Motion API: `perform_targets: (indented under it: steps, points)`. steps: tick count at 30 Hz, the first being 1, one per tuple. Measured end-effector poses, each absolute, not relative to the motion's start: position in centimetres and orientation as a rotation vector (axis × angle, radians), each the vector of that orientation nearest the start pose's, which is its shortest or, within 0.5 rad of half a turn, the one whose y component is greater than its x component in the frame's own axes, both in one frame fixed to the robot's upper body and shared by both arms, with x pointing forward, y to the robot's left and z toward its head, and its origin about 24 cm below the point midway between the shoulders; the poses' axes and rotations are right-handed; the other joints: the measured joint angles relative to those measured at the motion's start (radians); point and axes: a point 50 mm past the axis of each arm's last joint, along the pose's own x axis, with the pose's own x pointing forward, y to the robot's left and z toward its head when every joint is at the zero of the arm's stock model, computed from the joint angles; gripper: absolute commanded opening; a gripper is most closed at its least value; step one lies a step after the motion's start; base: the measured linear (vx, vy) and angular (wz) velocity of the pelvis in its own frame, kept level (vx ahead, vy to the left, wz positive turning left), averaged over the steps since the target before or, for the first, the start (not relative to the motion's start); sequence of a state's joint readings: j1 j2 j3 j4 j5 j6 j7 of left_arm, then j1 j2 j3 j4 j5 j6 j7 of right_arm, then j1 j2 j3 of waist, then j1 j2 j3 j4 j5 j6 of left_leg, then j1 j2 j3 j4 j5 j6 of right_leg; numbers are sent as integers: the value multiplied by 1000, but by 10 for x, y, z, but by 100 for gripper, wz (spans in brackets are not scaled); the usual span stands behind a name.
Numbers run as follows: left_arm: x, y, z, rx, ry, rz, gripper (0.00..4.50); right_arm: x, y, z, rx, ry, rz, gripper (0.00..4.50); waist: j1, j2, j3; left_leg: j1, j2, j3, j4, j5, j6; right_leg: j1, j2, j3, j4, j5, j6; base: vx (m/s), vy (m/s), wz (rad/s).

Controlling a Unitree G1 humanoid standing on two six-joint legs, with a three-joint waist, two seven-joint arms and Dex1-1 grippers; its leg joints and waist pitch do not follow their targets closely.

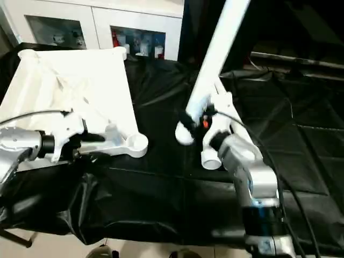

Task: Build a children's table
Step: Insert table leg to table base

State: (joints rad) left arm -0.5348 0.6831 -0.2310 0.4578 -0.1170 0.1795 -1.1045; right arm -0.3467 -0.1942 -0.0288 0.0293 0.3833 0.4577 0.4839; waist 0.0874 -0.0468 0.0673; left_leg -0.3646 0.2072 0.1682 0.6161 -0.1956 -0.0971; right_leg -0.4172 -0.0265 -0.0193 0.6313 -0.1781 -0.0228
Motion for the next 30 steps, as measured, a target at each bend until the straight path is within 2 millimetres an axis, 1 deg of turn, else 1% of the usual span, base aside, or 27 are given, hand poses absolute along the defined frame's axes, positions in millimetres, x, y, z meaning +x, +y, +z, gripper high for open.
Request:
perform_targets:
  steps: [2, 3, 4, 6, 10, 11, 12, 14, 15, 16, 18, 20, 22, 23, 26, 30]
  points:
    - [321, 224, 90, 488, 478, -1020, 230, 305, -136, 99, 202, 102, 623, 190, 0, 2, 0, 0, 0, 0, 0, 0, 0, 0, 0, 0, 0, 0, 0, 0, 0, 0]
    - [321, 225, 89, 485, 488, -1023, 230, 305, -136, 99, 202, 100, 625, 190, 0, 4, 0, 0, 0, 0, 0, 0, 0, 0, 0, 0, 0, 0, 0, 0, 0, 0]
    - [322, 225, 89, 483, 496, -1032, 216, 305, -136, 99, 202, 100, 625, 190, 0, 5, 0, 0, 0, 0, 0, 0, 0, 0, 0, 0, 0, 0, 0, 0, 0, 0]
    - [321, 226, 86, 476, 513, -1036, 211, 305, -136, 99, 201, 100, 625, 190, 0, 6, 0, 1, 0, 0, -1, 0, 0, 0, 0, 0, 0, 0, 0, 0, 0, 0]
    - [318, 232, 79, 458, 571, -1054, 170, 305, -135, 100, 206, 93, 627, 190, -1, 9, 2, 1, 0, -1, -1, 1, -1, 0, 0, 0, 0, 0, 0, 0, 0, 0]
    - [318, 232, 78, 456, 576, -1054, 170, 305, -134, 101, 208, 90, 629, 190, -1, 9, 2, 1, 0, -1, -1, 1, -1, 0, 0, 0, 0, 0, 0, 0, 0, 0]
    - [318, 233, 78, 454, 578, -1048, 147, 305, -134, 101, 209, 89, 630, 190, -1, 10, 2, 1, 0, -1, -1, 1, -1, 0, 0, 0, 0, 0, 0, 0, 0, 0]
    - [319, 234, 76, 447, 583, -1040, 141, 305, -133, 101, 209, 90, 632, 190, 0, 14, 2, 1, 0, -1, -1, 0, -1, 0, 0, 0, 0, 0, -1, 0, 0, 0]
    - [319, 233, 76, 445, 582, -1041, 125, 305, -133, 101, 208, 90, 634, 190, 1, 14, 2, 1, 0, -1, -1, 0, -1, 0, 0, 0, 0, 0, -1, 0, 0, 0]
    - [319, 232, 75, 443, 580, -1042, 125, 305, -132, 101, 207, 91, 638, 190, 3, 15, 2, 1, 0, -1, -1, 1, -1, 0, 0, 0, 0, 0, -1, 0, 0, 0]
    - [319, 231, 75, 440, 579, -1046, 98, 305, -132, 101, 207, 90, 639, 190, 2, 15, 2, 1, 0, -1, -1, 1, -1, 0, 0, 0, 0, 0, -1, 0, 0, 0]
    - [319, 230, 74, 439, 584, -1058, 86, 305, -132, 101, 207, 90, 640, 190, 1, 15, 2, 1, 0, -1, -1, 1, -1, 0, 0, 0, 0, 1, -1, 0, 0, 0]
    - [318, 229, 74, 434, 590, -1068, 61, 305, -132, 102, 206, 91, 647, 190, 1, 15, 2, 1, 0, -1, -1, 1, -2, 0, 0, 0, 0, 1, -1, 0, 0, 0]
    - [318, 229, 74, 432, 591, -1073, 61, 305, -131, 103, 204, 89, 652, 190, 0, 15, 2, 1, 0, -1, -1, 1, -2, 0, 0, 0, 0, 1, -1, 0, 0, 0]
    - [318, 228, 73, 436, 593, -1074, 38, 309, -126, 107, 188, 90, 680, 190, 0, 15, 2, 1, 0, -1, -1, 1, -2, 0, 0, 0, 0, 1, -1, 0, 0, 0]
    - [319, 215, 72, 435, 574, -1098, 13, 316, -119, 111, 181, 116, 724, 190, 0, 13, 1, 1, 0, -1, -1, 1, -2, 0, 0, 0, 0, 1, -1, 0, 0, 0]
